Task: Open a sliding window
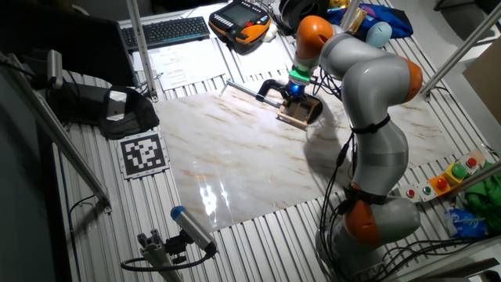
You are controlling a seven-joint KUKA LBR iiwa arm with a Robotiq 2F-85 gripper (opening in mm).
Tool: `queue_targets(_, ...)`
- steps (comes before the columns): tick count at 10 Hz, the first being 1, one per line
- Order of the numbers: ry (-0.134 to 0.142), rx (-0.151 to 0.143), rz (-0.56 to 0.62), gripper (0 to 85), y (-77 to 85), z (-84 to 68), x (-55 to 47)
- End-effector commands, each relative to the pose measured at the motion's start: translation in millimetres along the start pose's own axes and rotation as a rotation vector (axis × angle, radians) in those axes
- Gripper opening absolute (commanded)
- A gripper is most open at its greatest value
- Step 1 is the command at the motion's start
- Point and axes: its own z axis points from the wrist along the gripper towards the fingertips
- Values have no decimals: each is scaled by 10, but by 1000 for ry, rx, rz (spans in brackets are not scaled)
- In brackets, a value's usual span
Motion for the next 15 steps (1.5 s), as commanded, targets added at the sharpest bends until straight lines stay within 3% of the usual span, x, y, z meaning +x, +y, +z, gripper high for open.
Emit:
queue_targets(1,-1,1,0,0,1,-4,-6)
queue_targets(4,-16,15,-11,0,20,16,-55)
queue_targets(11,-13,34,-20,0,39,-64,-154)
queue_targets(13,51,-23,12,0,23,-117,-90)
queue_targets(15,91,-52,30,0,-5,-180,29)
